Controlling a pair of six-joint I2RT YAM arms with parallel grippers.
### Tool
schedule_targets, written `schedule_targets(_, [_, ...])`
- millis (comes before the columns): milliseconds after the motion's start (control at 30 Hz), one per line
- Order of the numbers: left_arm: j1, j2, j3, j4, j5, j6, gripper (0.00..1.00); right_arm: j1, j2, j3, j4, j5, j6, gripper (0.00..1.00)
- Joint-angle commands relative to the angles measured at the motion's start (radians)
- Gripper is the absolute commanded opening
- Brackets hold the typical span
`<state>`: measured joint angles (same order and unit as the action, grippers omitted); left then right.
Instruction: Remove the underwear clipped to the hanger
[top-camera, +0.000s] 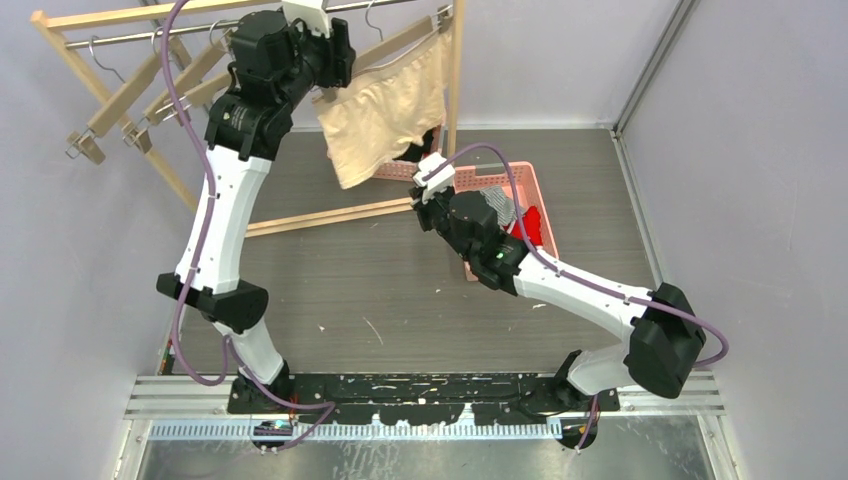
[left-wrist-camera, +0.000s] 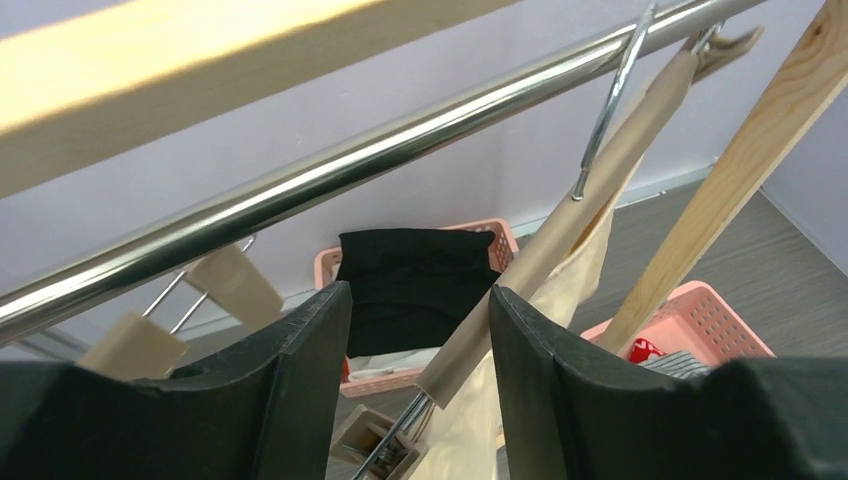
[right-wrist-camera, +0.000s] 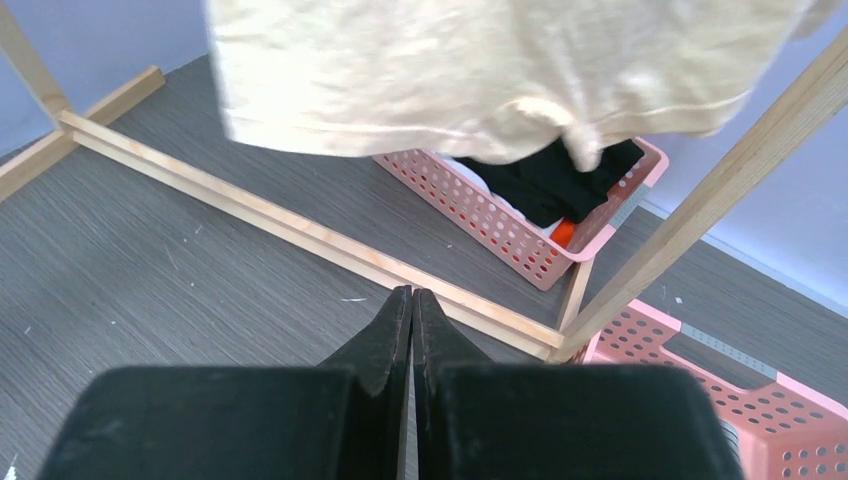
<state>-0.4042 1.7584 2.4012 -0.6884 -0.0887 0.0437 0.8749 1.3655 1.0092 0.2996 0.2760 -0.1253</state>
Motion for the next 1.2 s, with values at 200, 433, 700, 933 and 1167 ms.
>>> schedule_targets(200, [0.004, -0.005, 0.007, 0.041, 0.074, -0.012, 0.5, 0.004, -0.047, -0.015, 0.074, 0.018, -0.011, 0.06])
schedule_targets(433, [0.004, -0.013, -0.015, 0.053, 0.095, -0.028, 0.49, 0.005, -0.048, -0.014, 0.075, 0.011, -0.009, 0.06])
schedule_targets(700, [0.004, -0.046, -0.05, 0.071, 0.147, -0.056, 0.5, 0.006, -0.044, -0.012, 0.075, 0.007, -0.007, 0.07])
schedule_targets(933, [0.004, -0.089, -0.097, 0.113, 0.142, -0.079, 0.51, 0.009, -0.037, -0.009, 0.07, 0.006, -0.007, 0.07])
schedule_targets(1167, [0.005, -0.118, -0.121, 0.162, 0.163, -0.116, 0.52, 0.01, -0.032, -0.009, 0.067, 0.008, -0.008, 0.07])
